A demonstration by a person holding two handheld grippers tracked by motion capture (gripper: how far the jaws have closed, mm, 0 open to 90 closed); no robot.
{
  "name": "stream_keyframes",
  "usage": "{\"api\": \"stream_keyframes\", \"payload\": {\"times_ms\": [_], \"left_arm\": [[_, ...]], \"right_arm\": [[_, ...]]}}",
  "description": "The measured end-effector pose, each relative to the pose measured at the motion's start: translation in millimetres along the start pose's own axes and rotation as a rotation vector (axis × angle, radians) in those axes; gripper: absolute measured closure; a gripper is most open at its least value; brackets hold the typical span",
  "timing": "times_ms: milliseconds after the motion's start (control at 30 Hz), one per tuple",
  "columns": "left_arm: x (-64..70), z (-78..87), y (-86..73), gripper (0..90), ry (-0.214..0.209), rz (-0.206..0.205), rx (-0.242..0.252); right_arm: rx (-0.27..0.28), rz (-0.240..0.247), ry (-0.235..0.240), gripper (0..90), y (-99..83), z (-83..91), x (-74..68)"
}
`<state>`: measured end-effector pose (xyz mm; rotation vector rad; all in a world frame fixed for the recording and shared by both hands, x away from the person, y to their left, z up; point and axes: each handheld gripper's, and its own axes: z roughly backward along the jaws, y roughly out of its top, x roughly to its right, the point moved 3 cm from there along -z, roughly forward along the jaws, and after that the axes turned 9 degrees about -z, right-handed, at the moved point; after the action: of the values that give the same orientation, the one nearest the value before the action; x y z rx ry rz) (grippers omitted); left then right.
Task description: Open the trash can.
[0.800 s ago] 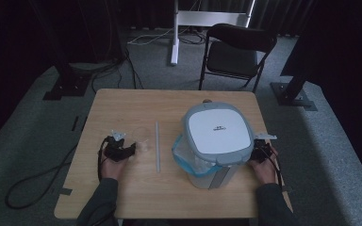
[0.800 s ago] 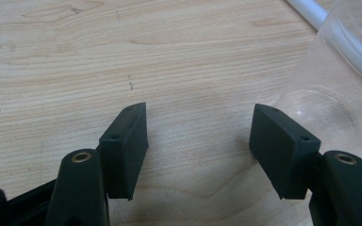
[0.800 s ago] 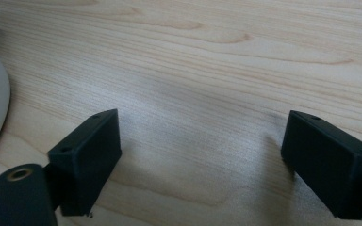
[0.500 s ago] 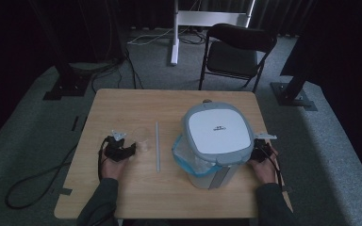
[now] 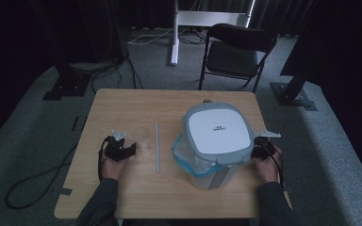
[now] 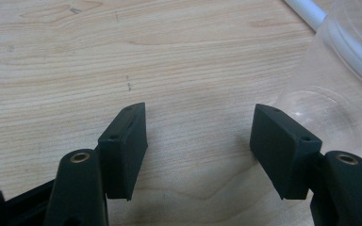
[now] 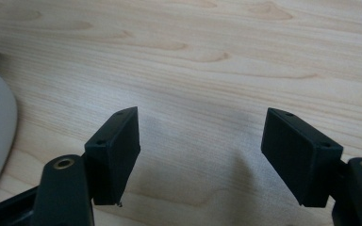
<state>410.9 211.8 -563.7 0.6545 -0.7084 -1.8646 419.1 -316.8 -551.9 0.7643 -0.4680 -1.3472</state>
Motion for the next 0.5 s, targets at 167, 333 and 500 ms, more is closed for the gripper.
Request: {"api": "stream_keyframes", "payload": {"times_ms": [167, 333, 500], "left_arm": [[0.1, -0.1, 0.0, 36.9, -0.001, 0.000, 0.001], [0.1, 0.0, 0.0, 36.9, -0.001, -0.001, 0.000], [0.1, 0.0, 0.1, 36.9, -0.001, 0.000, 0.000]], "right_arm": [[0.006, -0.011, 0.002, 27.6, 3.4, 2.4, 1.4], [0.027, -0.013, 0.013, 27.7, 15.2, 7.6, -1.1], [0.048, -0.005, 0.014, 27.7, 28.0, 14.0, -3.6]]}}
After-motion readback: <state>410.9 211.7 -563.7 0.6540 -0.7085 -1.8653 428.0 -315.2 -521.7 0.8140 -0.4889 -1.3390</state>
